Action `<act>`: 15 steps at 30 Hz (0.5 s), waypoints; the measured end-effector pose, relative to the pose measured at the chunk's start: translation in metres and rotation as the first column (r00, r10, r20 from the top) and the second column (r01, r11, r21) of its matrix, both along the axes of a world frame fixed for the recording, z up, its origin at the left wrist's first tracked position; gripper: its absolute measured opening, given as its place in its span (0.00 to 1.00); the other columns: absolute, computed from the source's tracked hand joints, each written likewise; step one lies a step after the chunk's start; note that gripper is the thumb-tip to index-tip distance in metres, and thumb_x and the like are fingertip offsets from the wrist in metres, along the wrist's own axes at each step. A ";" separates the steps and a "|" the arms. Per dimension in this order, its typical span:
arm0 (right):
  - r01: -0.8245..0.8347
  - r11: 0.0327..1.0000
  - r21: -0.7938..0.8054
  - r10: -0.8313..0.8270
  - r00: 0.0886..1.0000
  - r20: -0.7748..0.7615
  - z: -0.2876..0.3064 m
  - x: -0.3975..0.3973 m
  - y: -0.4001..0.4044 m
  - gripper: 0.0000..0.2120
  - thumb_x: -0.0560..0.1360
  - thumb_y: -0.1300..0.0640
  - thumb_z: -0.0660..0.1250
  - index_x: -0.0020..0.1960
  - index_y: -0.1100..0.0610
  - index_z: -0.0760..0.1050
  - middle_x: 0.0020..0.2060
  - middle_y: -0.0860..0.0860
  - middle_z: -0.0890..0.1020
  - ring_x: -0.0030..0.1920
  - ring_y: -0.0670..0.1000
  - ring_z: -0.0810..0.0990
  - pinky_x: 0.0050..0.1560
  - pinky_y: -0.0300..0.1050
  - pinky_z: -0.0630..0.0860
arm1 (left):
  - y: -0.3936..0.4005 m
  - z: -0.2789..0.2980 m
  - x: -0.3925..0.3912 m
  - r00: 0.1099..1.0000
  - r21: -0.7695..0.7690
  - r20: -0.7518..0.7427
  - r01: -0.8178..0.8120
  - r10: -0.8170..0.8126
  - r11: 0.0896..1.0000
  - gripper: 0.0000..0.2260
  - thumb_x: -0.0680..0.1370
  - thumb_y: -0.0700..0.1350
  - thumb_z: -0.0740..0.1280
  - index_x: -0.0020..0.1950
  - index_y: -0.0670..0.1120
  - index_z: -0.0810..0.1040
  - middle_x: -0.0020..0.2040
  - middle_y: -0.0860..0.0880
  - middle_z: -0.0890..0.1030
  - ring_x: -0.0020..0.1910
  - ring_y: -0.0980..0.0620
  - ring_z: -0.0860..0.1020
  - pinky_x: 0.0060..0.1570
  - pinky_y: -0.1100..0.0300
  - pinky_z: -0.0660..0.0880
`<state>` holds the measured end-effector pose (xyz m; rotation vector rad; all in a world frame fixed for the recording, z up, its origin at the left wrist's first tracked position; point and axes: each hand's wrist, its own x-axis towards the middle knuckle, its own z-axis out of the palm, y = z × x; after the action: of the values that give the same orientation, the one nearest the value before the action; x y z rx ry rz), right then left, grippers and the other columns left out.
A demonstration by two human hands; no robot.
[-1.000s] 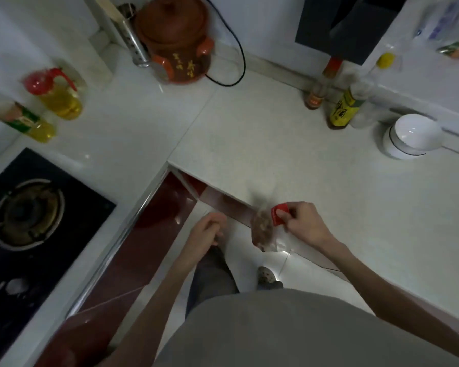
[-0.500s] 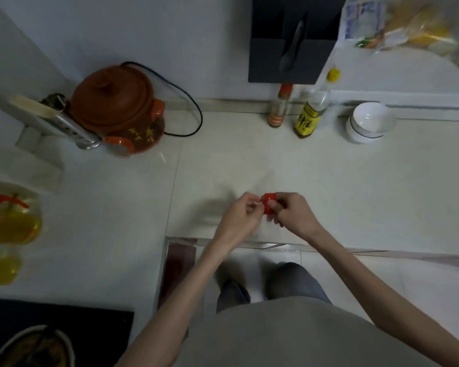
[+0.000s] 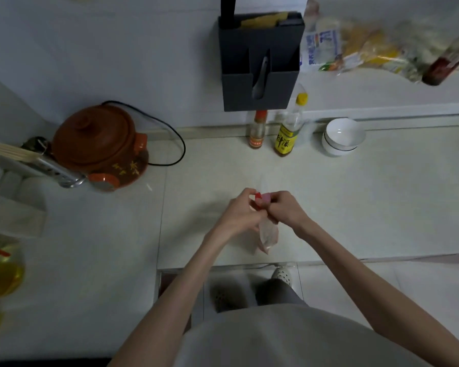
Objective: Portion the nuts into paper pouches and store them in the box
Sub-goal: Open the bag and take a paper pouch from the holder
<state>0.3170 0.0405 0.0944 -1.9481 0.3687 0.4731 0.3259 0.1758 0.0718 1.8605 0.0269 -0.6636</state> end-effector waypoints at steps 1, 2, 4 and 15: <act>-0.048 0.998 -0.034 0.049 0.999 0.007 0.002 0.001 -0.003 0.15 0.74 0.52 0.69 0.30 0.54 0.76 0.18 0.44 0.72 0.21 0.42 0.67 0.24 0.34 0.64 | -0.001 0.000 0.001 0.999 0.027 -0.004 0.036 -0.036 0.999 0.29 0.64 0.50 0.69 0.64 0.50 0.70 0.46 0.55 0.78 0.41 0.54 0.83 0.40 0.51 0.83; -0.099 0.993 -0.069 0.100 0.995 0.018 0.004 0.004 -0.005 0.16 0.74 0.51 0.69 0.28 0.53 0.75 0.17 0.44 0.71 0.20 0.42 0.67 0.24 0.34 0.64 | -0.003 0.001 0.003 0.998 0.047 -0.003 0.065 -0.065 0.997 0.32 0.63 0.51 0.69 0.67 0.50 0.68 0.46 0.56 0.78 0.40 0.56 0.83 0.40 0.53 0.83; -0.171 0.981 -0.090 0.174 0.984 0.032 0.008 0.010 -0.009 0.17 0.74 0.51 0.69 0.29 0.55 0.73 0.20 0.45 0.71 0.22 0.43 0.67 0.27 0.36 0.63 | -0.007 0.003 0.006 0.997 0.054 -0.002 0.080 -0.080 0.995 0.35 0.62 0.49 0.67 0.69 0.49 0.64 0.45 0.56 0.77 0.33 0.59 0.82 0.33 0.60 0.80; -0.217 0.974 -0.063 0.225 0.955 0.193 0.025 0.052 -0.031 0.15 0.77 0.53 0.65 0.31 0.51 0.74 0.21 0.42 0.74 0.25 0.40 0.70 0.28 0.32 0.65 | -0.027 0.031 0.040 0.949 0.181 0.306 -0.130 0.070 0.975 0.09 0.76 0.55 0.67 0.45 0.50 0.75 0.42 0.50 0.83 0.33 0.52 0.83 0.34 0.53 0.81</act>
<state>0.3689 0.0091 0.1197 -2.0662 0.0312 0.4103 0.3663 0.1484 0.1029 2.1221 -0.0094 -0.3120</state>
